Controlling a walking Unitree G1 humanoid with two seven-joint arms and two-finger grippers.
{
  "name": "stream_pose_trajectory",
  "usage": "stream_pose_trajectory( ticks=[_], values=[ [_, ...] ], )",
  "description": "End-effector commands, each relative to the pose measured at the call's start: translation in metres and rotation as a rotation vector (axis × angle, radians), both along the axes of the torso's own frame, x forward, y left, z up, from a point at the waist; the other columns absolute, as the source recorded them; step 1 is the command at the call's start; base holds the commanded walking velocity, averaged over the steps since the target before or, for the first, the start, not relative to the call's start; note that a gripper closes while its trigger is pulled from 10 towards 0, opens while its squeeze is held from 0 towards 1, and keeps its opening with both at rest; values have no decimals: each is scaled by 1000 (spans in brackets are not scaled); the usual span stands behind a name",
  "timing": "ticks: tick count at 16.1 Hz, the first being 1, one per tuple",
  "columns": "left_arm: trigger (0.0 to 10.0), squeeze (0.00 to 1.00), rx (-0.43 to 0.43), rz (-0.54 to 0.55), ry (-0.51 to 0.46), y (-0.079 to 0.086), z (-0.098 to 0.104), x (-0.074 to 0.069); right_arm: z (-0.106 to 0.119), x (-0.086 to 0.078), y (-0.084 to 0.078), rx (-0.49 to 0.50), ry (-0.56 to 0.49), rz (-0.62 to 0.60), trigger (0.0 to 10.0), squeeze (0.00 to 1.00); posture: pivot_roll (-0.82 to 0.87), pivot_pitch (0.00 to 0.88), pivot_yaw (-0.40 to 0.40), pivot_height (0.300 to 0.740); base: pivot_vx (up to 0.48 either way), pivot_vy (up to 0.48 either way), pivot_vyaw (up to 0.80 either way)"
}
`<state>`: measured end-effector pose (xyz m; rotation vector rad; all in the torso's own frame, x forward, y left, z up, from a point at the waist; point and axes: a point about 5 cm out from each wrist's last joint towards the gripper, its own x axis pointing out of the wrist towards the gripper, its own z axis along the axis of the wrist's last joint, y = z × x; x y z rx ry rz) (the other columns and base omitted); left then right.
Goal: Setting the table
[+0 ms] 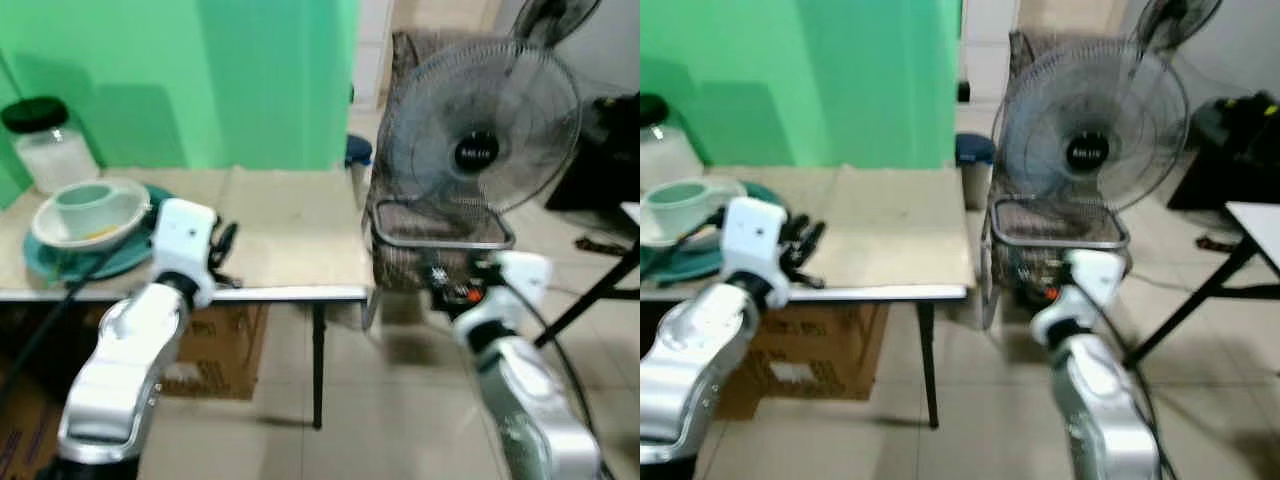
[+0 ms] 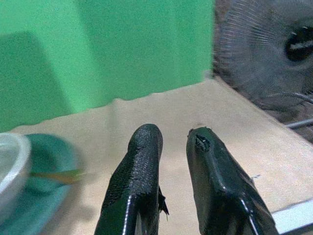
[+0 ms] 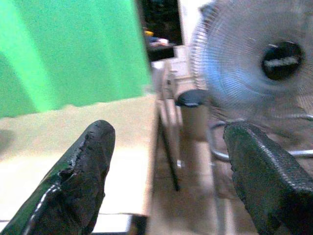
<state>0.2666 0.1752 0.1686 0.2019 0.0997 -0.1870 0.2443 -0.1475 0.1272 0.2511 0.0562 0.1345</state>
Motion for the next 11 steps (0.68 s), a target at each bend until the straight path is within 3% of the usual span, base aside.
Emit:
stream_pose_trajectory(
  ticks=[1, 6, 11],
  values=[
    [10000, 0, -4, -21, -13, -5, 3, 1, 3, 1, -6, -11, -6, -20, 10000, 0, 48, 0, -5, 740, 0, 349, 0],
    [10000, 0, 5, -26, -21, -3, 4, 2, 3, 2, -4, -3, -6, -12, 10000, 0, 50, 0, -4, 740, 0, 338, 0],
    [10000, 0, 34, -18, -32, 4, 9, 8, 2, 2, -1, 10, -4, 8, 10000, 0, 56, 0, -2, 740, 0, 0, 0]
  ],
)
